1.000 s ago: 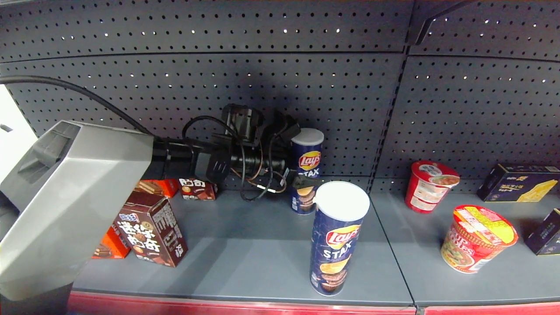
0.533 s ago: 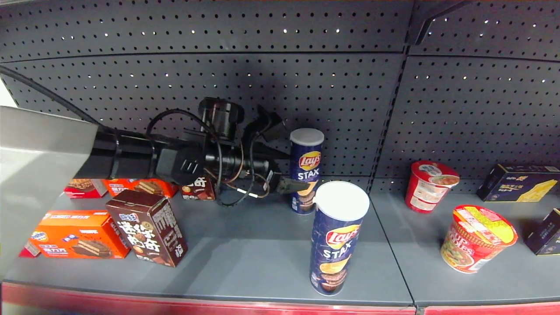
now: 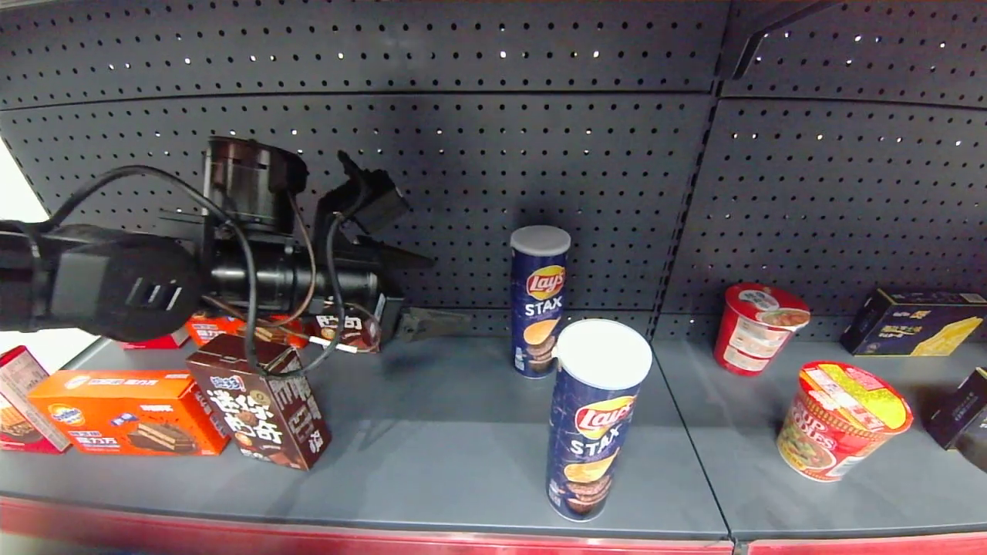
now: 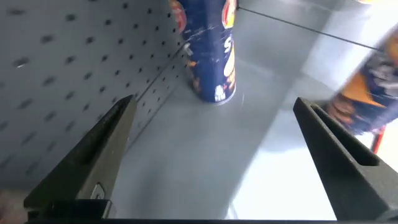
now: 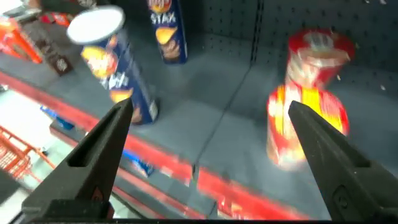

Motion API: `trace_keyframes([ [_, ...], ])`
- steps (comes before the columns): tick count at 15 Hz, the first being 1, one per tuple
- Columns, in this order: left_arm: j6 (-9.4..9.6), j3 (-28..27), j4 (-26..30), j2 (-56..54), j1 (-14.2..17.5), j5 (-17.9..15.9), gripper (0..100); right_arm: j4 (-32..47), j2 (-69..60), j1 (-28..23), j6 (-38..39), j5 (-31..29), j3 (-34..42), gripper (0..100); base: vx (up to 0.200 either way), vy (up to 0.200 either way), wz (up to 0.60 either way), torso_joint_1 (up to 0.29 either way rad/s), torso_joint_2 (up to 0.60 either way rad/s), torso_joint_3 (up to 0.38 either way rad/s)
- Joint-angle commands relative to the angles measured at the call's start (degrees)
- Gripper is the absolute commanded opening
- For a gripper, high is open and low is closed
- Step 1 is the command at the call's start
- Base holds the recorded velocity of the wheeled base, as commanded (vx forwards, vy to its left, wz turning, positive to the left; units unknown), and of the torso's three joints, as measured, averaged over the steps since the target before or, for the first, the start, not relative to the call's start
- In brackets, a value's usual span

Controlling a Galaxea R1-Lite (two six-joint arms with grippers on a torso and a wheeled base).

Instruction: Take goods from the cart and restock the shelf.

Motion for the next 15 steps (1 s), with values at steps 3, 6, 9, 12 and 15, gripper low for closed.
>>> trace_keyframes([
  [3,-0.93,10.3,0.1,-15.2,5.1,3.7,100,-5.0,20.0,8.2,0.0,-4.0,-1.1,100,0.0,0.0,0.0,0.0,0.0,0.0],
  [6,-5.24,11.6,0.0,-20.7,7.5,8.3,100,-5.4,25.4,14.9,0.9,-11.3,0.4,100,0.0,0.0,0.0,0.0,0.0,0.0],
  [9,-8.76,11.0,-0.9,-22.9,7.5,12.5,100,-5.4,28.7,17.3,1.2,-14.2,-0.2,100,0.0,0.0,0.0,0.0,0.0,0.0],
  [12,-12.45,11.7,-7.6,-24.5,7.3,25.0,100,-5.0,33.0,17.9,3.1,-18.1,-0.1,100,0.0,0.0,0.0,0.0,0.0,0.0],
  [15,-12.62,11.8,-7.9,-26.0,8.4,27.7,100,-5.4,36.7,17.6,3.3,-18.3,-1.2,100,0.0,0.0,0.0,0.0,0.0,0.0],
])
